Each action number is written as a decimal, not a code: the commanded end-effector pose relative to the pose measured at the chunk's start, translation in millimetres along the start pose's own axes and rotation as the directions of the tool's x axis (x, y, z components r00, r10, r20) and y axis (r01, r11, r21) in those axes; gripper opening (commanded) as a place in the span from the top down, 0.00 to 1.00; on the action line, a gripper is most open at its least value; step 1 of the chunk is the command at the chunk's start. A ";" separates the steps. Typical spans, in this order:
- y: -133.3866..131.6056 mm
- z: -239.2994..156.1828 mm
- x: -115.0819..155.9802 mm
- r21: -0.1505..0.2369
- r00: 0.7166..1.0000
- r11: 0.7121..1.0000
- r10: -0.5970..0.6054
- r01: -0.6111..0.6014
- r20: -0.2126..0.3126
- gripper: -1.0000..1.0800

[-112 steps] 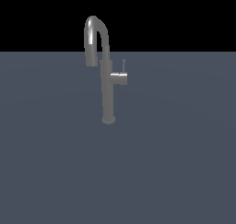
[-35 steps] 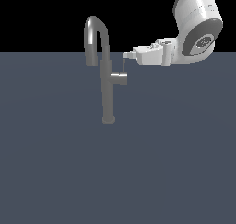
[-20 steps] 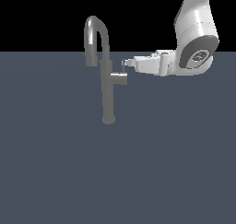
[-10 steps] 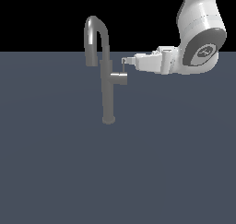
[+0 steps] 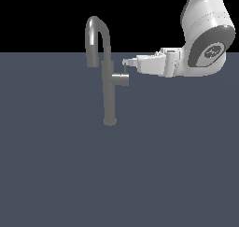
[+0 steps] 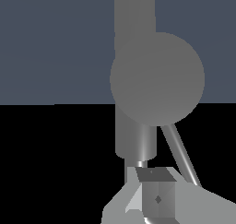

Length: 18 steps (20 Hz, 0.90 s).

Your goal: Turn on the faucet by rotating a designated handle.

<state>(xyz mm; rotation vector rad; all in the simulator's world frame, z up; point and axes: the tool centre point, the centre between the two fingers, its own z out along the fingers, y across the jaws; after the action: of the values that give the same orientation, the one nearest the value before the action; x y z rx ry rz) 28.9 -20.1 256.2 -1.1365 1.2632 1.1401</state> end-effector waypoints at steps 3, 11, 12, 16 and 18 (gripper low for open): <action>15.6 -0.1 -2.3 -0.010 1.000 1.000 0.003 -0.003 0.005 1.00; 34.2 -0.1 9.2 -0.008 1.000 1.000 0.000 0.000 0.004 1.00; 38.0 -0.2 11.1 -0.009 1.000 1.000 0.001 -0.001 0.004 1.00; 37.4 -0.3 9.7 -0.006 1.000 1.000 -0.013 0.013 0.003 1.00; 44.5 -0.3 19.8 -0.007 1.000 1.000 -0.008 0.008 0.004 1.00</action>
<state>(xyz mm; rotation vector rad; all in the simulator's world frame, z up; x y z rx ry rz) -8.3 -16.8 248.9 -1.1510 1.2414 1.1273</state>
